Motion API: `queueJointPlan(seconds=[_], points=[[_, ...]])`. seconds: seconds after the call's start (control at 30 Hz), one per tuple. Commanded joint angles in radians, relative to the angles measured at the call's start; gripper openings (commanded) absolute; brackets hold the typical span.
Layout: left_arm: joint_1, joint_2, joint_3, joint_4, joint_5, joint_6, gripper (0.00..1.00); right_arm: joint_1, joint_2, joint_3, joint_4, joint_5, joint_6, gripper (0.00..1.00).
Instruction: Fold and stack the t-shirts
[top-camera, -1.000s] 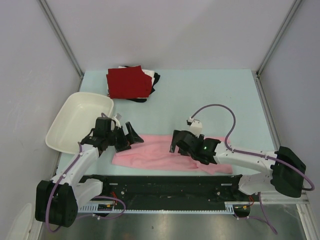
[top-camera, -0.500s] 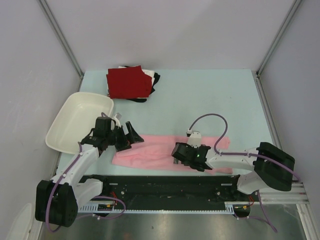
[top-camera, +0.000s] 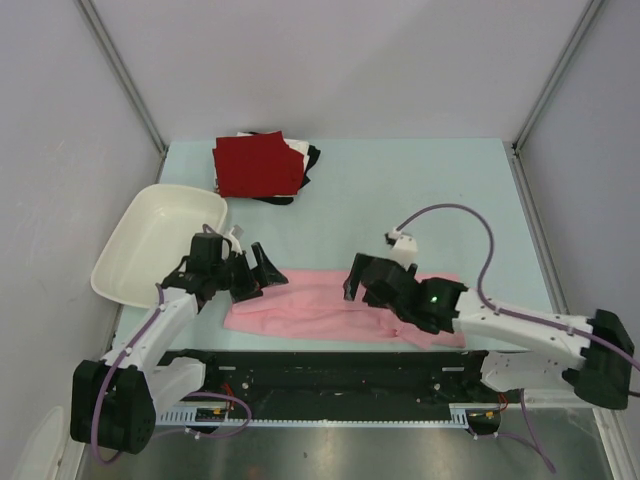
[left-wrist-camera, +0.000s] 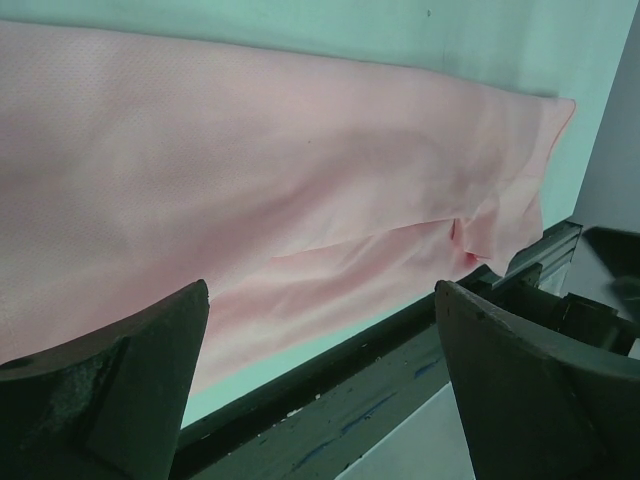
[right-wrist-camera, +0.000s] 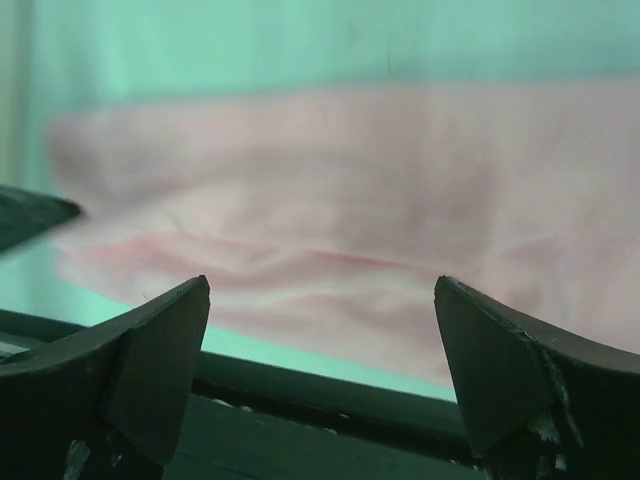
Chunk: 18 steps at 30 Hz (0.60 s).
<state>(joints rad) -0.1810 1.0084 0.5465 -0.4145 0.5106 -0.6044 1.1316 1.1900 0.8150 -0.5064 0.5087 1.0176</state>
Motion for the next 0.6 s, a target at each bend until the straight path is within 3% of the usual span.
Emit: queueJointPlan(seconds=[0.0, 0.1, 0.23, 0.57], points=[[-0.003, 0.002, 0.059, 0.002, 0.039, 0.020, 1.00, -0.137, -0.124, 0.075, -0.162, 0.122, -0.047, 1.00], [-0.003, 0.004, 0.070, 0.002, 0.042, 0.020, 1.00, -0.243, -0.162, 0.073, -0.313, 0.194, -0.010, 1.00], [-0.003, 0.013, 0.075, 0.009, 0.049, 0.014, 1.00, -0.441, -0.164, 0.038, -0.377, 0.199, 0.004, 1.00], [-0.003, 0.024, 0.067, 0.046, 0.086, -0.004, 1.00, -0.845, -0.133, -0.174, -0.158, -0.057, -0.063, 0.99]])
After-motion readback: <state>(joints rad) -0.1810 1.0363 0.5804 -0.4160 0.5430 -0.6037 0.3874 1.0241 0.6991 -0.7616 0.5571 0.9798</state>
